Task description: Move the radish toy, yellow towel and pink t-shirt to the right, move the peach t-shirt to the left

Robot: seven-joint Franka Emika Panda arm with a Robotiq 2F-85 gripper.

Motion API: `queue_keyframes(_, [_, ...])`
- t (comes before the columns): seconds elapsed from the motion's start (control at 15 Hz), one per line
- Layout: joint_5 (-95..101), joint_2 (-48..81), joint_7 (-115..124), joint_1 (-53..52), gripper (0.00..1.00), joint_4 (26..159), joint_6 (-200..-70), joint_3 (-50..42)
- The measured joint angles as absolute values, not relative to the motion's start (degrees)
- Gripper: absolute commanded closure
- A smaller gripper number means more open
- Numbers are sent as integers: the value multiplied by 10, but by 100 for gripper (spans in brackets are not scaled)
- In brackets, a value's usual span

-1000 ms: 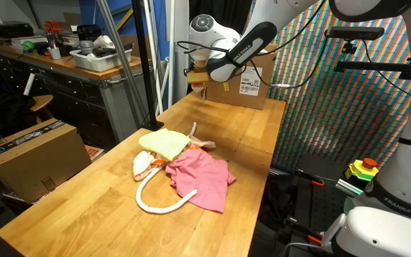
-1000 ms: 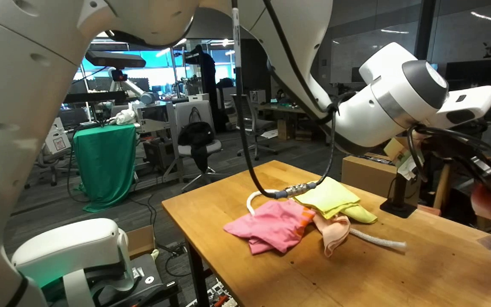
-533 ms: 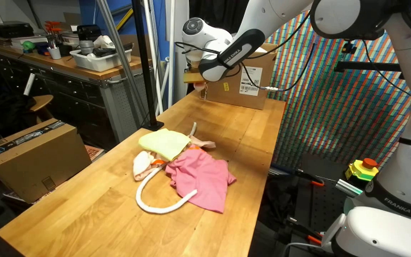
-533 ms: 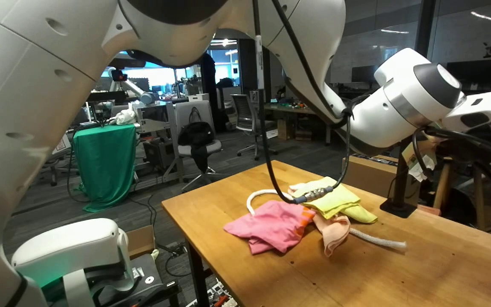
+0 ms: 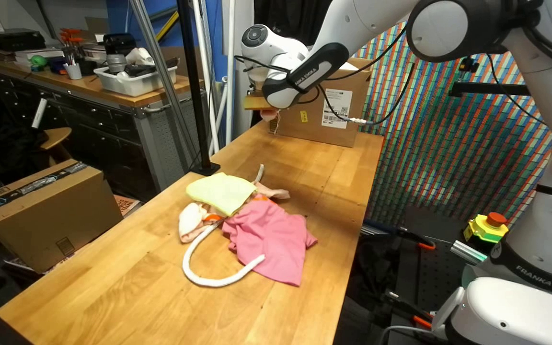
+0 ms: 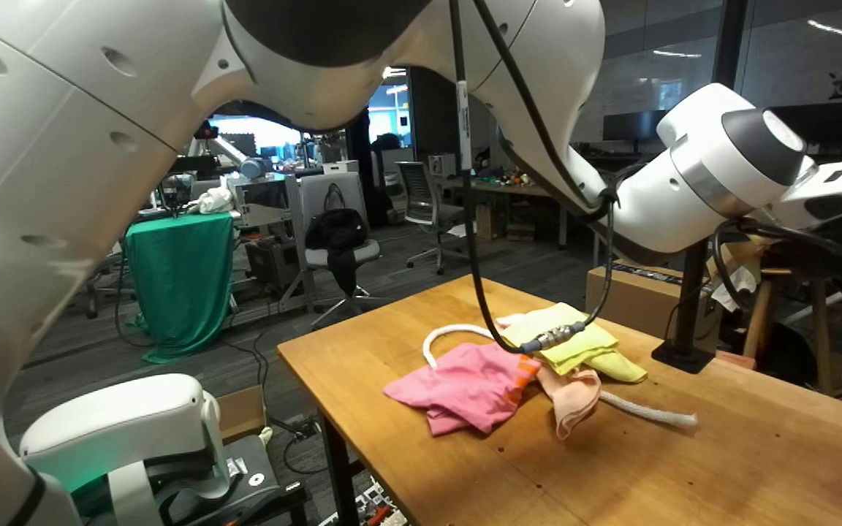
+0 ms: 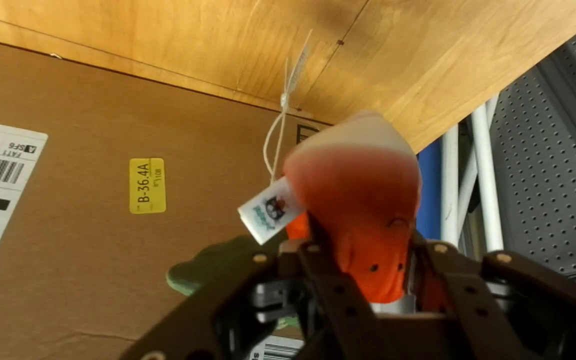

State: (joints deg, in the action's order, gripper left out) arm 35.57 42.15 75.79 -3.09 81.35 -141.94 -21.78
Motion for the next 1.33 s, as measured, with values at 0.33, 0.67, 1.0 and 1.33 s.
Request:
queue_keyframes(0.33, [355,421,758,-31,1,813,-1419,-218])
queue_keyframes(0.67, [348,416,749,-30,0,819,-1422,-208])
queue_keyframes(1.0, [303,369,669,-30,0,899,-1451,-152])
queue_keyframes(1.33, [226,292,538,-30,0,1018,-1475,-93])
